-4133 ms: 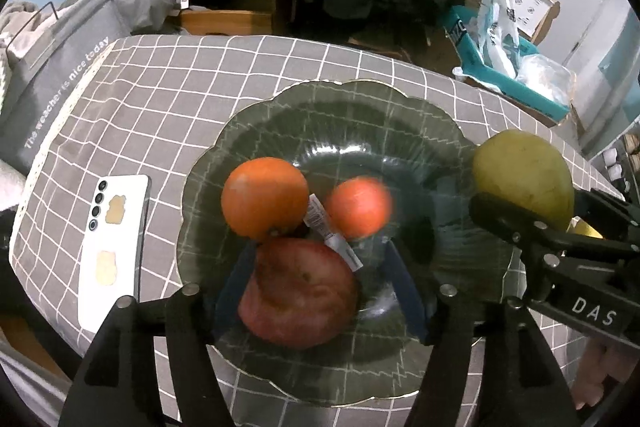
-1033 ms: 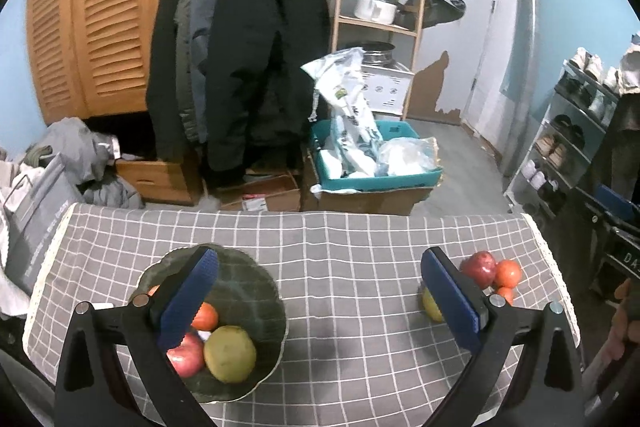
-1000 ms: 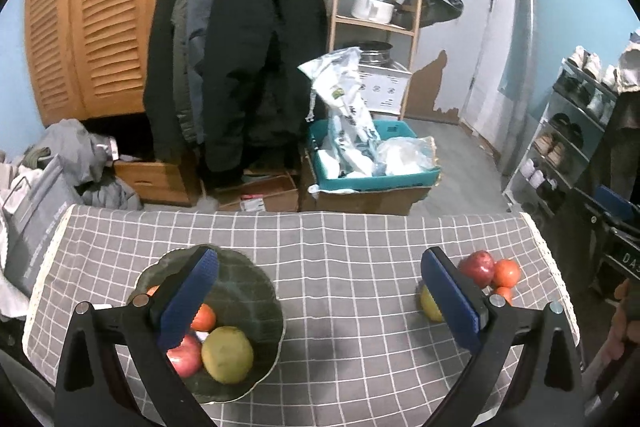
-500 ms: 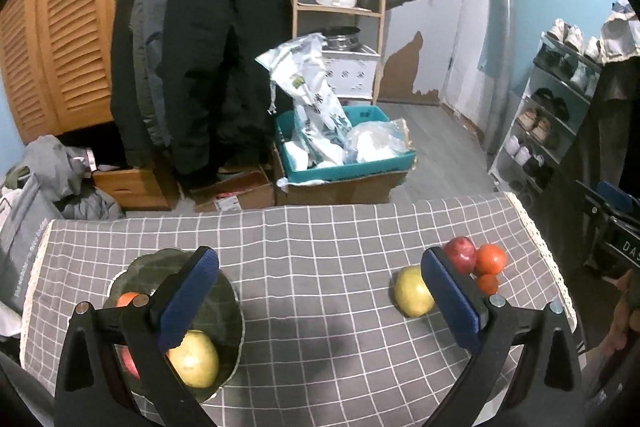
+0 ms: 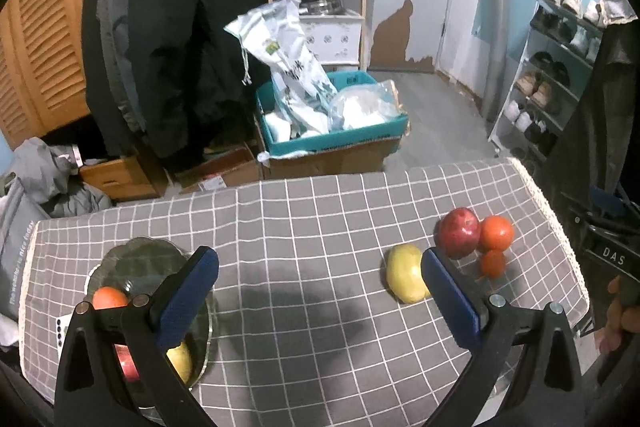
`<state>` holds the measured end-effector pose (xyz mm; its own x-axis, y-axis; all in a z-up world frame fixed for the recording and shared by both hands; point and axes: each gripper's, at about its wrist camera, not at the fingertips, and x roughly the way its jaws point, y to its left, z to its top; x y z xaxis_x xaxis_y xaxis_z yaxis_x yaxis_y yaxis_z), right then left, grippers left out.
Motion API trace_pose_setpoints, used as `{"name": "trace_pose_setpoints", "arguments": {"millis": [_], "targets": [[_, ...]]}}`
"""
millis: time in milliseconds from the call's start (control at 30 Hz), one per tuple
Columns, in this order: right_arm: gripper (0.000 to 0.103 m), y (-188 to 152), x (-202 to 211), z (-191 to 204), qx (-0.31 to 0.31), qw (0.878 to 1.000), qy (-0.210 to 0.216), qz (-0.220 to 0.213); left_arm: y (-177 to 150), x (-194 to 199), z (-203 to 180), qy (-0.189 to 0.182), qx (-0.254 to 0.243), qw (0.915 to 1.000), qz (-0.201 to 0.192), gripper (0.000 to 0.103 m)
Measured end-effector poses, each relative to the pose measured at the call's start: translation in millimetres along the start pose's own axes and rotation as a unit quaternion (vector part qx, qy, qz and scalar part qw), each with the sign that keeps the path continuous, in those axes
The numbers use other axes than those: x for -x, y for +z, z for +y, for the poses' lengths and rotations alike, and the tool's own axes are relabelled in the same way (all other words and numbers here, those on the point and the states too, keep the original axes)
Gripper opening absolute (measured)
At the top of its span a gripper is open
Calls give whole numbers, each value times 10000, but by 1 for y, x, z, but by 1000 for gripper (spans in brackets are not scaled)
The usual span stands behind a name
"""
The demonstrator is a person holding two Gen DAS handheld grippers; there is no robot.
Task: Organize fruits
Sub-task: 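Lift both grippers out of the bowl and move back toward the remaining fruit, then grasp the small tangerine with the right gripper while the left gripper grasps the yellow pear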
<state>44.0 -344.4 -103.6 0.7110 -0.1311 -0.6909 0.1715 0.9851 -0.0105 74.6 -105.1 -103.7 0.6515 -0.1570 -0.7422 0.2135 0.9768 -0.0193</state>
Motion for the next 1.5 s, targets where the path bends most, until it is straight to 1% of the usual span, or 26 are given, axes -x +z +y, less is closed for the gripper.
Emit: {"name": "trace_pose_setpoints", "arguments": {"millis": [267,433,667,967,1033,1233,1333,1400,1433,1500], "targets": [[86,-14,-40,-13,-53,9984,13,563,-8,-42,-21,-15,-93,9990,438,102],[86,-27,-70,-15,16,9952,-23,983,-13,-71,-28,-124,-51,9968,793,102],[86,-43,-108,-23,-134,9889,99,1479,-22,-103,-34,-198,11,9932,1149,102],[86,-63,-150,-29,-313,9783,181,2042,-28,-131,-39,-310,140,9882,1494,102],[84,-68,-157,-28,-298,9768,169,2116,-29,-135,-41,-343,147,9875,1528,102],[71,-77,-173,-32,-386,9722,229,2296,-29,-146,-48,-505,195,9850,1639,102],[61,-78,-175,-32,-411,9719,230,2308,-28,-152,-53,-613,250,9829,1717,102],[48,-77,-174,-31,-390,9722,306,2290,-29,-157,-59,-668,222,9820,1753,102],[44,-76,-173,-30,-352,9723,340,2287,-30,-160,-62,-689,200,9814,1781,102],[44,-76,-172,-26,-244,9729,269,2283,-32,-166,-68,-714,142,9802,1840,102]]}}
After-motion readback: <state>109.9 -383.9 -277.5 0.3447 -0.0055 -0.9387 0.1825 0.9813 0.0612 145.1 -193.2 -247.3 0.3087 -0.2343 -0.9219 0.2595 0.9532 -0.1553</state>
